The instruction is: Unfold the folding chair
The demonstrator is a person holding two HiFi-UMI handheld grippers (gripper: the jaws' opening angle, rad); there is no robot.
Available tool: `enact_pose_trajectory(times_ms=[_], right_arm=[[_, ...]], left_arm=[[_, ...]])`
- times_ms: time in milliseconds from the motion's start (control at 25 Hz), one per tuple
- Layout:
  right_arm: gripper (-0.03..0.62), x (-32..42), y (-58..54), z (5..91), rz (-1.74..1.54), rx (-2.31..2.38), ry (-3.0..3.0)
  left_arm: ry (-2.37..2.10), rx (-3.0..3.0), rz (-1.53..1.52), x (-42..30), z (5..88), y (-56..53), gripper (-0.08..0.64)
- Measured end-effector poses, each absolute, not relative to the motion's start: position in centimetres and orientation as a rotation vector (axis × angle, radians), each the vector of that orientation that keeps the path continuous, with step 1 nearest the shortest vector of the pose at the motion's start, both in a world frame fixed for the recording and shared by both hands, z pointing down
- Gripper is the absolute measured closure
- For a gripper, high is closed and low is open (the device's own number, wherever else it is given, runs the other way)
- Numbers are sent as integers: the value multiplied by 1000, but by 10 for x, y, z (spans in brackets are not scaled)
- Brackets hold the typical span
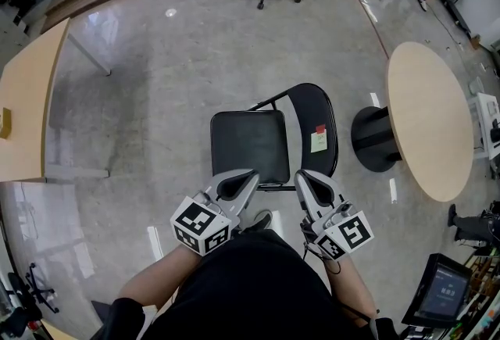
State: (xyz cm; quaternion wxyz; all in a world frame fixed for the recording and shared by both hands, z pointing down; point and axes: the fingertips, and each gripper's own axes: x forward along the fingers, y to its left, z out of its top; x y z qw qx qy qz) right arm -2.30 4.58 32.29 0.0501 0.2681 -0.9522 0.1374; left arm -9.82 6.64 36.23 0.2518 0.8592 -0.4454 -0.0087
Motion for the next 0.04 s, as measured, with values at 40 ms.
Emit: enact_pose_trajectory(times_ms=[40], right_arm=[[589, -23, 46, 323, 418, 819, -2897]], left_arm=[[-1212, 2339, -24, -98, 362, 66, 554]])
